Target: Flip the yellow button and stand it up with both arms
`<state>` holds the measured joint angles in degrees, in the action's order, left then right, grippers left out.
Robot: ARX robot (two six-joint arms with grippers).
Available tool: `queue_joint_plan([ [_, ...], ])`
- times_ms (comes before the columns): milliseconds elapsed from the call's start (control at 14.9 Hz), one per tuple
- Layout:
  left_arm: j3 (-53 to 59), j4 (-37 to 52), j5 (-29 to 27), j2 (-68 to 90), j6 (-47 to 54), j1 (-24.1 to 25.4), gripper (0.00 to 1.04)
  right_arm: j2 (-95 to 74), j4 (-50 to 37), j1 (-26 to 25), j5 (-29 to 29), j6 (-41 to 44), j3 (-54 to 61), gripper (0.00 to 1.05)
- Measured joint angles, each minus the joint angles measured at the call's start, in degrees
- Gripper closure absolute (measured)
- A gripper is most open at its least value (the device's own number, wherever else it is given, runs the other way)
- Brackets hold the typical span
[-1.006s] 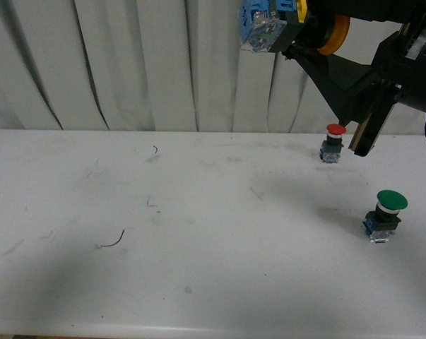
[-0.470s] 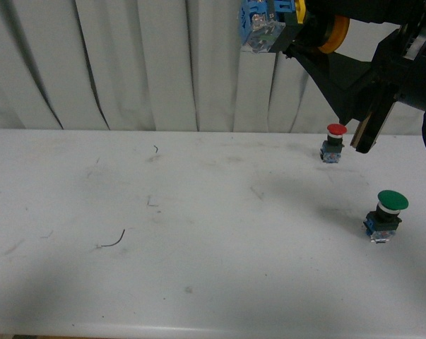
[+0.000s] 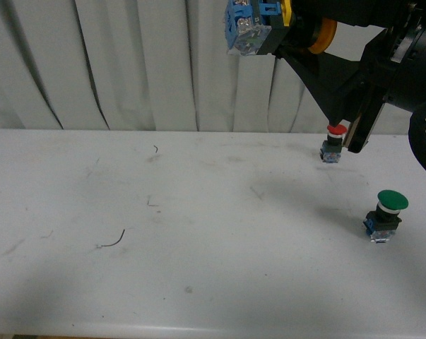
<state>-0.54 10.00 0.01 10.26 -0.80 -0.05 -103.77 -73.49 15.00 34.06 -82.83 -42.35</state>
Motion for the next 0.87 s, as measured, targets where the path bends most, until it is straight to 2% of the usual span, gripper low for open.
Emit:
queue_joint_plan([
  [67,0.02,-0.35,-0.02,-0.35,0.00,0.00,1.03,0.00,0.00,0.02,0.00,0.04,0.00,0.70],
  [134,0.00,-8.70,0.02,-5.88,0.00,0.00,1.03,0.00,-0.04,0.02,0.00,0.20,0.00,0.70],
  [201,-0.02,-10.01,-0.02,-9.86,0.00,0.00,1.03,0.00,0.04,0.00,0.02,0.22,0.00,0.70],
  [470,-0.02,-10.34,0.04,-9.75,-0.02,0.00,1.01,0.00,0.07,0.00,-0.02,0.44,0.26,0.70],
  [537,-0.02,-10.27,0.00,-9.75,0.00,0.00,0.88,0.13,-0.04,0.00,-0.11,1.20,0.46,0.70],
  [738,-0.02,-10.21,-0.02,-9.75,0.00,0.00,0.79,0.48,0.15,0.00,-0.61,2.78,0.74,0.70],
  [872,-0.02,-10.23,-0.02,-9.75,0.00,0.00,0.61,2.64,0.33,0.00,-3.85,9.51,0.98,0.70],
])
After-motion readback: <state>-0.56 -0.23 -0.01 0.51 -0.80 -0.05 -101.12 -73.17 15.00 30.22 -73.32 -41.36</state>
